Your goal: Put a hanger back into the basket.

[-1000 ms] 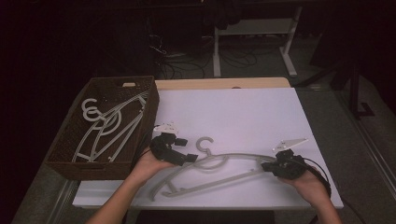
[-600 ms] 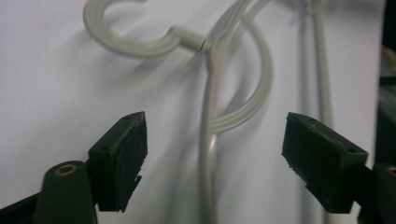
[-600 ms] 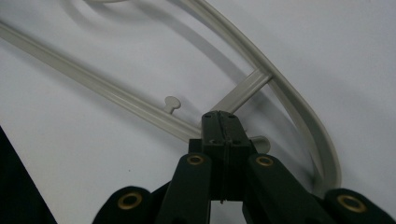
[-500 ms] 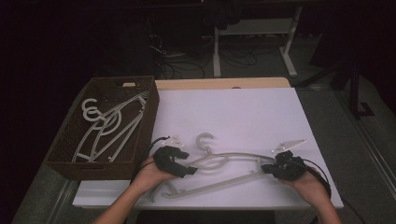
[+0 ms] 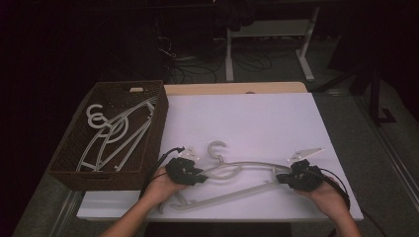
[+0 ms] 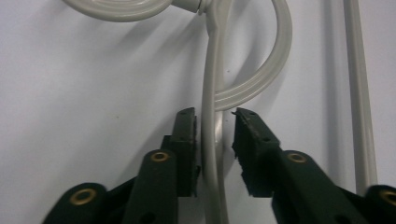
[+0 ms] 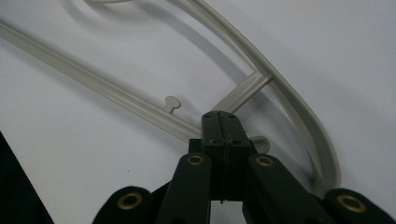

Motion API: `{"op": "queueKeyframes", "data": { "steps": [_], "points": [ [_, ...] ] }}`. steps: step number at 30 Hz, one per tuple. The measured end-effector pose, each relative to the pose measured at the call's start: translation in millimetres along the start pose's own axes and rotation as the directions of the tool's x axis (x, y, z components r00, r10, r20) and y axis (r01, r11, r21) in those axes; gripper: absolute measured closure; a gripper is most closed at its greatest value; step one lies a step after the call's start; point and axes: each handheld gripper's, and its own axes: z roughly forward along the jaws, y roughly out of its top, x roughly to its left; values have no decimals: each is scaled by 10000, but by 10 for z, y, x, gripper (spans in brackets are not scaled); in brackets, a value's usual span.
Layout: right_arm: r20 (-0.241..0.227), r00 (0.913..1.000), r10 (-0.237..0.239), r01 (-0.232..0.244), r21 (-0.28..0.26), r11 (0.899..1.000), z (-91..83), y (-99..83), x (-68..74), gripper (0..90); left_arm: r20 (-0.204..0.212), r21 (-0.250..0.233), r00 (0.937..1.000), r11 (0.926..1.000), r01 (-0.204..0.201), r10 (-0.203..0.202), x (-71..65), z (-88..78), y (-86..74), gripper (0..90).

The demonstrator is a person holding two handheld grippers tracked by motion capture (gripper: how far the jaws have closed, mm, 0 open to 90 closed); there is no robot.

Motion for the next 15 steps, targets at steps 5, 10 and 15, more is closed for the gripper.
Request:
{"op": "queueKeyframes", "data": {
  "steps": [5, 10, 15],
  "points": [
    [24, 10000, -54, 54, -3, 10000, -1, 4, 2, 890, -113, -4, 9999, 10000, 86, -86, 19, 0, 3, 808],
    [21, 9999, -112, 112, -70, 9999, -12, 18, 5, 889, -89, -12, 9998, 9999, 162, -162, 33, -2, 7, 817],
    [-208, 9996, -168, 151, -809, 9966, -100, 86, 23, 716, -457, -512, 9968, 9967, 631, -654, 90, -108, 51, 821]
  ]
}}
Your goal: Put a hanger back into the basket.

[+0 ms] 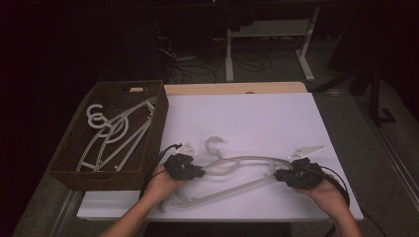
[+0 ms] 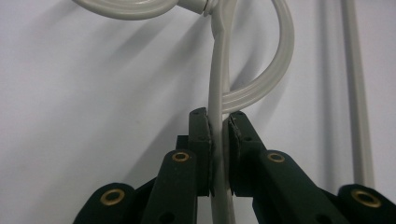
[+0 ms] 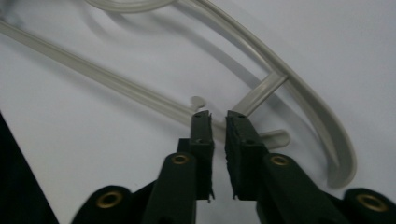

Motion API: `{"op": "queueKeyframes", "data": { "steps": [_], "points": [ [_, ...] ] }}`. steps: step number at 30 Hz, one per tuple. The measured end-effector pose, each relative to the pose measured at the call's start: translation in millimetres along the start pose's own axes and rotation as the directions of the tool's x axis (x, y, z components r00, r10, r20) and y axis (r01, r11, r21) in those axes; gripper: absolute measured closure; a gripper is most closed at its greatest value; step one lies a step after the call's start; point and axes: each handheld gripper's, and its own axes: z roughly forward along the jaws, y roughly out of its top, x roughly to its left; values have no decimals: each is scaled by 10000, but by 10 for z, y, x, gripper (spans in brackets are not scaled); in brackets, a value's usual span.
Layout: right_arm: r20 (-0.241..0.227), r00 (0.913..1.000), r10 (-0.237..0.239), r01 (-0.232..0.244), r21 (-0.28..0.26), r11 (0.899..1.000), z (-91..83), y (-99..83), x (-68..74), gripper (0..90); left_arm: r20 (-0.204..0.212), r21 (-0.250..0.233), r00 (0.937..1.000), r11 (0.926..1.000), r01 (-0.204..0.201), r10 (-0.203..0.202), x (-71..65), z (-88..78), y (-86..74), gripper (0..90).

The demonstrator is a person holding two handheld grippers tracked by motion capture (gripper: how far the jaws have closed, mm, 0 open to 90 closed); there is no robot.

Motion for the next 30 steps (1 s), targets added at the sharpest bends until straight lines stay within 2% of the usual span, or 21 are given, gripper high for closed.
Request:
{"op": "queueKeyframes", "data": {
  "steps": [3, 7, 10, 14, 23, 30],
  "points": [
    [-14, 9998, 222, -222, -347, 9991, -36, 10, -7, 596, -303, -192, 9994, 9996, 183, -189, 16, -42, 39, 822],
    [97, 9997, 232, -227, -473, 9986, -8, 0, -20, 416, -520, -379, 9973, 9981, 494, -514, 37, -89, 104, 823],
    [-20, 9998, 213, -214, -479, 9986, 13, -4, -24, 353, -455, -607, 9960, 9954, 736, -765, 58, -132, 160, 823],
    [70, 9999, 144, -138, -688, 9975, 36, -1, -33, 229, -647, -837, 9933, 9924, 903, -959, 54, -210, 255, 823],
    [245, 9995, 223, -195, -1076, 9940, 93, 17, -108, 85, -831, -1190, 9905, 9879, 990, -1093, 36, -422, 486, 824],
    [299, 9995, -56, 85, -999, 9950, 163, 38, -109, 58, -1130, -1263, 9887, 9884, 843, -988, 65, -671, 648, 824]
  ]
}}
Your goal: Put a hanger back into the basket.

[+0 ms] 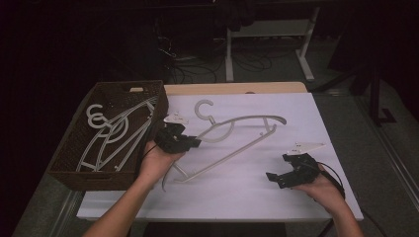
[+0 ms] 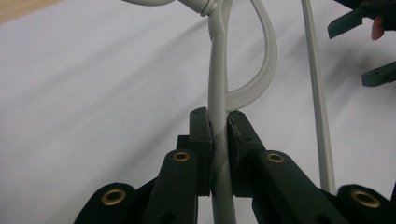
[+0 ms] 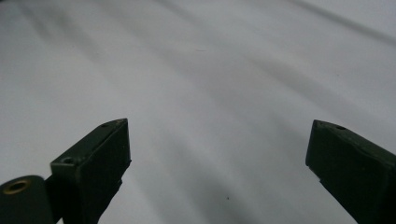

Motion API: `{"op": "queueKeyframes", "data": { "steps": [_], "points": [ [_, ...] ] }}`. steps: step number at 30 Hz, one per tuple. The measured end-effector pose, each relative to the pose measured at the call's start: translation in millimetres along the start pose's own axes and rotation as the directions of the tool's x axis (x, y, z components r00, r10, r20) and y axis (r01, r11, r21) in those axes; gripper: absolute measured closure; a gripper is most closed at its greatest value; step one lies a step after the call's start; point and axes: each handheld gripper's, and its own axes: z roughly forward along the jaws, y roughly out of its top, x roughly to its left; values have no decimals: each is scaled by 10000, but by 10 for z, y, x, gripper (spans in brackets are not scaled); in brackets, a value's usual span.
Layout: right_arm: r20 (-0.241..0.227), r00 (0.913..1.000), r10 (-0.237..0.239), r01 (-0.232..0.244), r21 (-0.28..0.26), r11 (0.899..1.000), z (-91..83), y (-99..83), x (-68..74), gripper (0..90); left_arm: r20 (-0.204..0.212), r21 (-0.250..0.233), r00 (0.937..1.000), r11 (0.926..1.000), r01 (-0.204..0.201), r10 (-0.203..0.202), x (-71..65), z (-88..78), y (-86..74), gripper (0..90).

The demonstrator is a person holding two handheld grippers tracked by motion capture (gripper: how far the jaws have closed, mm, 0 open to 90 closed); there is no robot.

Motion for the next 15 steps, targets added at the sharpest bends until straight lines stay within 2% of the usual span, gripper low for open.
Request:
{"op": "queueKeyframes", "data": {
  "steps": [5, 12, 15],
  "points": [
    [1, 10000, -5, 5, -22, 10000, 10, 0, -7, 48, -72, -116, 10000, 9999, -24, 23, 118, -211, 115, 824],
    [59, 10000, 21, -21, -78, 10000, 27, -3, -14, 43, -206, -484, 9995, 9986, 223, -233, 369, -505, 199, 824],
    [45, 10000, 32, -32, -72, 10000, 31, -8, -11, 43, -449, -600, 9986, 9979, 252, -280, 473, -638, 203, 824]
  ]
}}
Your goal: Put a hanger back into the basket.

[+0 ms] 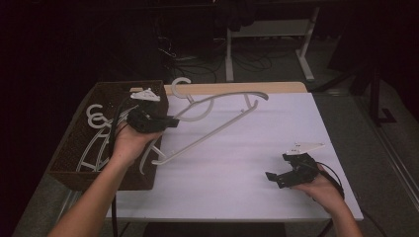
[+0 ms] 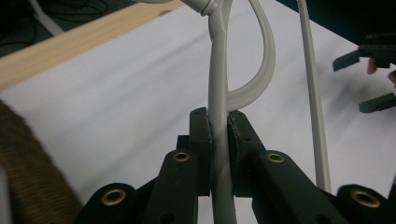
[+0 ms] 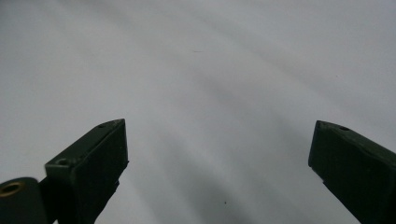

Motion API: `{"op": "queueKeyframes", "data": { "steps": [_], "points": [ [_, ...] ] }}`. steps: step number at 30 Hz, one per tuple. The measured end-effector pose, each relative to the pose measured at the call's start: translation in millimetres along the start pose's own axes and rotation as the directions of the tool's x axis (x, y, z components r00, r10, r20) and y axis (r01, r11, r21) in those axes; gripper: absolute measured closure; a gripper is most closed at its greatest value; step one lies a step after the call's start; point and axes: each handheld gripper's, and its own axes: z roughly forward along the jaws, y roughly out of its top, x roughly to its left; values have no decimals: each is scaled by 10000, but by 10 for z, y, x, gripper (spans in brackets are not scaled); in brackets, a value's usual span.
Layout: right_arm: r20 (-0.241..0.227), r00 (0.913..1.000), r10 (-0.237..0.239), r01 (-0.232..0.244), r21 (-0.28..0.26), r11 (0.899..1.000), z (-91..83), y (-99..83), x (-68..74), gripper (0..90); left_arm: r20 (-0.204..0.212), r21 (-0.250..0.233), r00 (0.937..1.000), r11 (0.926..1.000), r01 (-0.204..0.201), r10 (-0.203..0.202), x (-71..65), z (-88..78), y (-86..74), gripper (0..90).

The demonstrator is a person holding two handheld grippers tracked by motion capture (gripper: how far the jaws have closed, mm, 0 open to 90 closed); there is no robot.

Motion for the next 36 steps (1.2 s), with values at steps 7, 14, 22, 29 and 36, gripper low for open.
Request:
{"op": "queueKeyframes", "data": {
  "steps": [7, 14, 22, 29, 36],
  "points": [
    [33, 10000, 39, -39, -13, 10000, -2, -6, -3, 42, -793, -184, 9965, 9995, 258, -272, 322, -335, -70, 824],
    [44, 10000, 71, -71, -111, 9999, -6, -1, -11, 33, -1617, -546, 9841, 9964, 647, -728, 678, -727, -236, 824],
    [107, 9999, 53, -52, -54, 10000, 22, 14, -11, 2, -2485, -849, 9593, 9895, 1167, -1344, 1043, -1108, -471, 824],
    [154, 9999, 68, -68, -7, 10000, 26, 11, -13, 2, -3179, -851, 9306, 9830, 1628, -1816, 1348, -1343, -728, 824],
    [186, 9998, 119, -119, 0, 9999, 34, 14, -10, 2, -3729, -645, 9024, 9763, 2068, -2158, 1556, -1469, -987, 824]
  ]
}}
